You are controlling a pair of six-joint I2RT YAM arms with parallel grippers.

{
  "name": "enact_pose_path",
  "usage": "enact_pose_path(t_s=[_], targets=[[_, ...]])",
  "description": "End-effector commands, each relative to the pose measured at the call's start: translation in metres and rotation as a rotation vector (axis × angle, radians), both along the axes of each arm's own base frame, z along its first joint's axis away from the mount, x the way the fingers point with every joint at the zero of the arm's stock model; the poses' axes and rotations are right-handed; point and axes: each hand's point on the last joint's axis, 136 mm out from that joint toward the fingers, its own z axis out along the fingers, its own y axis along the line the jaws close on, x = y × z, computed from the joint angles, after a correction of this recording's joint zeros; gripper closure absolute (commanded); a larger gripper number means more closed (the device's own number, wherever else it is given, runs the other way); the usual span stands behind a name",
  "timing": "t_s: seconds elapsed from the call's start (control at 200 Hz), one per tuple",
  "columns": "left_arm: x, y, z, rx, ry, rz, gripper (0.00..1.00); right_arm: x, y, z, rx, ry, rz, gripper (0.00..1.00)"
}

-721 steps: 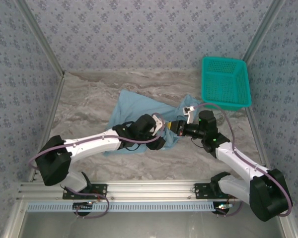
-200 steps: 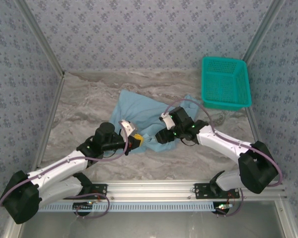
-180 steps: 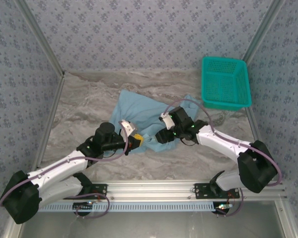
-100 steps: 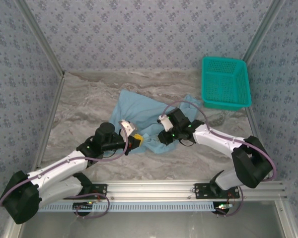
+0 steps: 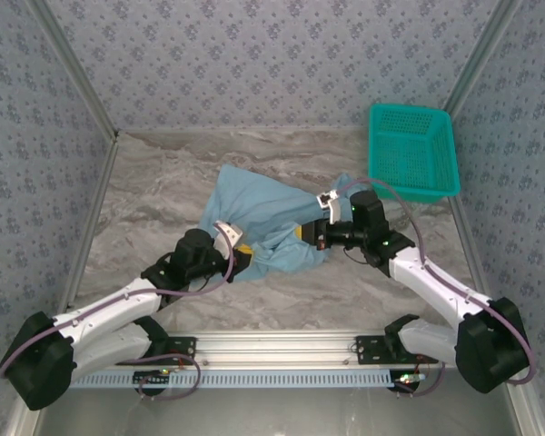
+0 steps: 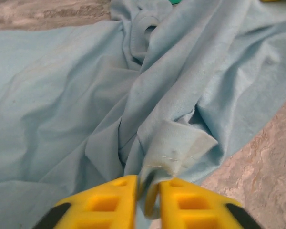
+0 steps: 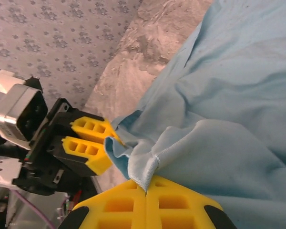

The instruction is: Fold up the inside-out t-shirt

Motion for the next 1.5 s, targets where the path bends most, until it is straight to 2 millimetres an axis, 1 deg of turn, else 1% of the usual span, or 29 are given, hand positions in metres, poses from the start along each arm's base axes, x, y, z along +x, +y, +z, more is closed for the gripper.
enact_pose_path(t_s=[0.0, 0.045, 0.16, 0.27, 0.43, 0.535, 0.705, 0.784, 0.924, 1.019, 1.094, 1.184, 1.259, 1.309, 1.419, 1.494], targets=[[0.005, -0.003, 0.013, -0.016, 0.045, 0.027, 0.71, 0.001, 0.009, 0.021, 0.124, 0.005, 0.014, 1.00], [0.003, -0.007, 0.017, -0.028, 0.076, 0.013, 0.65, 0.002, 0.009, 0.021, 0.132, 0.005, 0.008, 1.00], [-0.004, -0.016, 0.026, -0.071, 0.142, -0.019, 0.54, 0.006, 0.007, 0.018, 0.120, 0.006, -0.015, 1.00], [-0.010, -0.024, 0.028, -0.036, 0.124, -0.057, 0.47, 0.007, 0.008, 0.014, 0.112, 0.017, -0.019, 1.00], [-0.010, -0.033, 0.016, 0.070, 0.129, -0.097, 0.45, 0.007, 0.008, 0.012, 0.107, 0.029, -0.016, 1.00], [-0.008, -0.034, 0.007, 0.109, 0.153, -0.096, 0.45, 0.007, 0.006, 0.010, 0.099, 0.037, -0.021, 1.00], [-0.011, -0.024, -0.001, 0.200, 0.151, -0.060, 0.44, 0.010, 0.002, 0.006, 0.087, 0.046, -0.037, 1.00], [-0.013, -0.023, -0.005, 0.227, 0.158, -0.053, 0.43, 0.011, 0.001, 0.006, 0.087, 0.047, -0.039, 1.00], [-0.012, -0.027, -0.010, 0.248, 0.169, -0.041, 0.37, 0.012, 0.001, 0.005, 0.088, 0.050, -0.041, 1.00], [-0.012, -0.035, -0.007, 0.222, 0.176, -0.053, 0.31, 0.012, 0.000, 0.004, 0.085, 0.055, -0.043, 1.00], [-0.011, -0.040, -0.010, 0.222, 0.182, -0.052, 0.28, 0.012, 0.000, 0.004, 0.086, 0.054, -0.044, 1.00], [-0.004, -0.037, -0.019, 0.285, 0.175, -0.003, 0.27, 0.012, -0.001, 0.005, 0.086, 0.049, -0.048, 1.00], [0.000, -0.033, -0.021, 0.313, 0.167, 0.027, 0.29, 0.012, -0.001, 0.004, 0.085, 0.053, -0.047, 1.00], [0.002, -0.030, -0.020, 0.318, 0.160, 0.043, 0.32, 0.011, -0.001, 0.004, 0.084, 0.056, -0.046, 1.00], [0.001, -0.028, -0.014, 0.310, 0.147, 0.042, 0.43, 0.012, -0.003, 0.003, 0.081, 0.056, -0.051, 1.00], [0.000, -0.027, -0.015, 0.324, 0.151, 0.034, 0.50, 0.012, -0.004, 0.003, 0.082, 0.055, -0.054, 1.00]])
